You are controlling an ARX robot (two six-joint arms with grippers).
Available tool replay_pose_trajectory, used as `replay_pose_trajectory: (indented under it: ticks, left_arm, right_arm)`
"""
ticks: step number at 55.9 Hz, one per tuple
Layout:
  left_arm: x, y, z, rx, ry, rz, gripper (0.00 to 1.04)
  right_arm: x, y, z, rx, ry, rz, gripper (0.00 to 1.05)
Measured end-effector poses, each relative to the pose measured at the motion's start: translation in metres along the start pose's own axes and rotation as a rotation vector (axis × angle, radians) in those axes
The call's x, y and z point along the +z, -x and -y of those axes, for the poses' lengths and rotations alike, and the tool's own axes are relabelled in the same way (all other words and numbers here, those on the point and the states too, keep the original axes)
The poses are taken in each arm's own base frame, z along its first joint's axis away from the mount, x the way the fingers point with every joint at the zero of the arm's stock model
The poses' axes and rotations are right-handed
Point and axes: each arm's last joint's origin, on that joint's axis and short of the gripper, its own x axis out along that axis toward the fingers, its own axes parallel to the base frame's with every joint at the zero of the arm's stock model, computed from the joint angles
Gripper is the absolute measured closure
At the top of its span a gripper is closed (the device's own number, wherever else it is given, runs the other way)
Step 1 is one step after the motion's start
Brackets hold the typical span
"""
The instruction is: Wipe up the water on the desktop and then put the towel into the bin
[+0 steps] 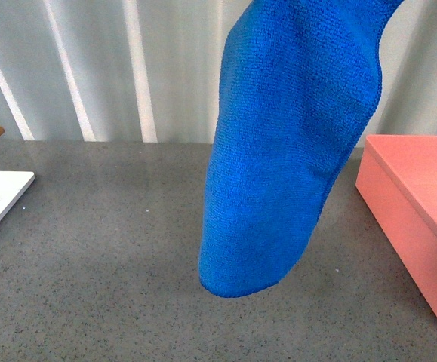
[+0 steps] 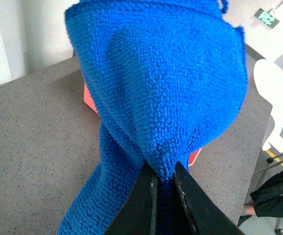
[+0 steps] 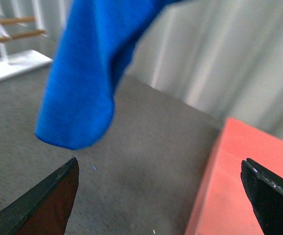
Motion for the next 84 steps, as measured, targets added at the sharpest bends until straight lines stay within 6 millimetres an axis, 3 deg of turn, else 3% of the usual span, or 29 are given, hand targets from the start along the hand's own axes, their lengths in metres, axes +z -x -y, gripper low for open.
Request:
replay_pose_trajectory:
  ticks: [6, 18, 32, 50, 64, 84]
  left_arm:
    - [-0.002, 0.001, -0.002, -0.034, 0.016, 0.009, 1.01]
    - [0.001, 0.005, -0.004, -0.063, 0.071, 0.025, 1.01]
    - [0.004, 0.005, 0.007, -0.105, 0.134, 0.028, 1.01]
    - [0.008, 0.005, 0.025, -0.143, 0.168, 0.038, 1.01]
    - [0.012, 0.007, 0.034, -0.164, 0.181, 0.049, 1.01]
    - [0.013, 0.009, 0.037, -0.163, 0.185, 0.044, 1.01]
  right_arm:
    - [0.006, -0.026, 0.024, 0.021, -0.151, -0.060, 0.07]
    - [-0.014, -0.051, 0.028, 0.139, -0.356, -0.122, 0.07]
    - [-0.034, -0.082, 0.020, 0.274, -0.304, -0.148, 0.07]
    - [-0.017, -0.123, 0.011, 0.444, -0.233, -0.050, 0.07]
    - [-0.009, -0.136, 0.007, 0.463, -0.242, -0.005, 0.42]
    - [-0.001, -0.131, 0.017, 0.434, -0.270, 0.041, 0.92]
